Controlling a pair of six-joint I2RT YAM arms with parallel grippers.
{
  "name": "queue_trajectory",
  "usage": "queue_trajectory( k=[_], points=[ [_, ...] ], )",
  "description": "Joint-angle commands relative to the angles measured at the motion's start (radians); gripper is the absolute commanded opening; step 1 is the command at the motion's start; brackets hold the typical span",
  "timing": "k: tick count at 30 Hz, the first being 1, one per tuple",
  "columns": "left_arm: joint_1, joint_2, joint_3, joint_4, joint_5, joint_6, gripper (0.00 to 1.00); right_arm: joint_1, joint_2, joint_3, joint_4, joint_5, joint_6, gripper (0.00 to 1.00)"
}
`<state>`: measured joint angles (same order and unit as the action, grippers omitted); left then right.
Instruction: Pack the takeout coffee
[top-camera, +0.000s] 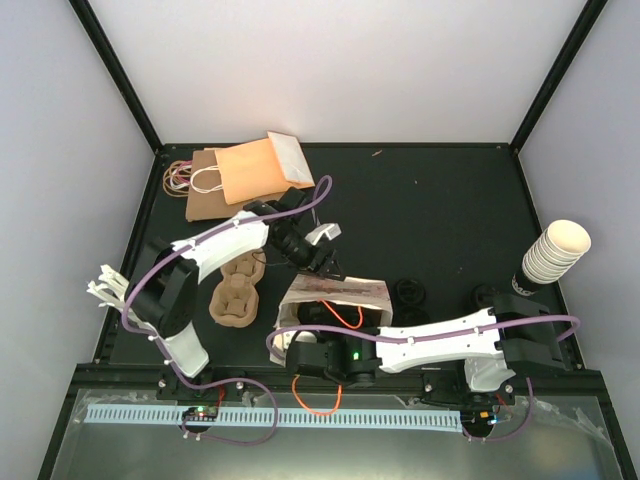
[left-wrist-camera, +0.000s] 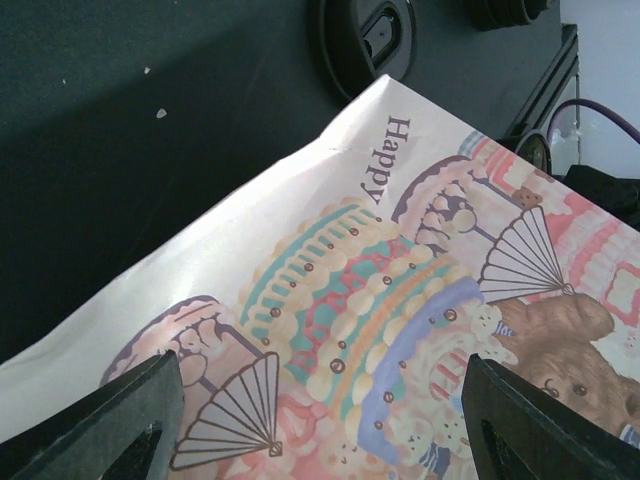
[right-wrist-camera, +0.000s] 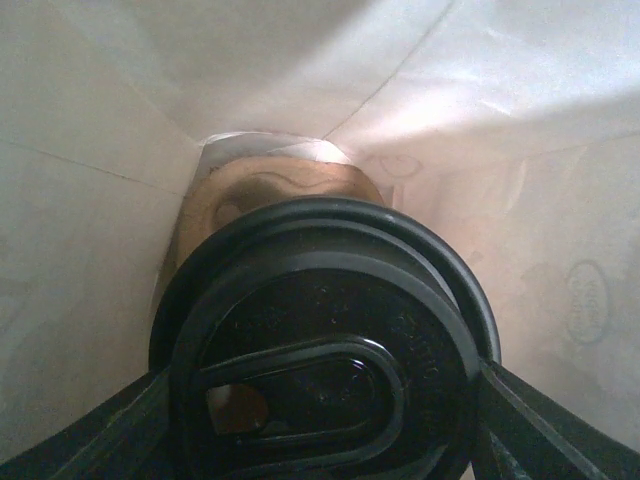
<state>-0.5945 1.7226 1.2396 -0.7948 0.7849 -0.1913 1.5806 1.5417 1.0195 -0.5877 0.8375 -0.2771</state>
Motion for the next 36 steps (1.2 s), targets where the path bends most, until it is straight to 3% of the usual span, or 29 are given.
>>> queue_trajectory(
  k=[1, 17, 36],
  points=[
    [-0.016, -0.041, -0.007, 0.003, -0.012, 0.001, 0.79, -0.020, -0.015, -0.012, -0.004, -0.050, 0.021, 0.28],
    [-0.024, -0.045, -0.003, 0.000, -0.045, 0.001, 0.79, 0.003, -0.016, 0.071, -0.049, 0.011, 0.025, 0.26],
    [-0.025, -0.035, -0.003, -0.005, -0.044, 0.009, 0.79, 0.051, -0.003, -0.008, -0.021, -0.060, 0.045, 0.26]
  ],
)
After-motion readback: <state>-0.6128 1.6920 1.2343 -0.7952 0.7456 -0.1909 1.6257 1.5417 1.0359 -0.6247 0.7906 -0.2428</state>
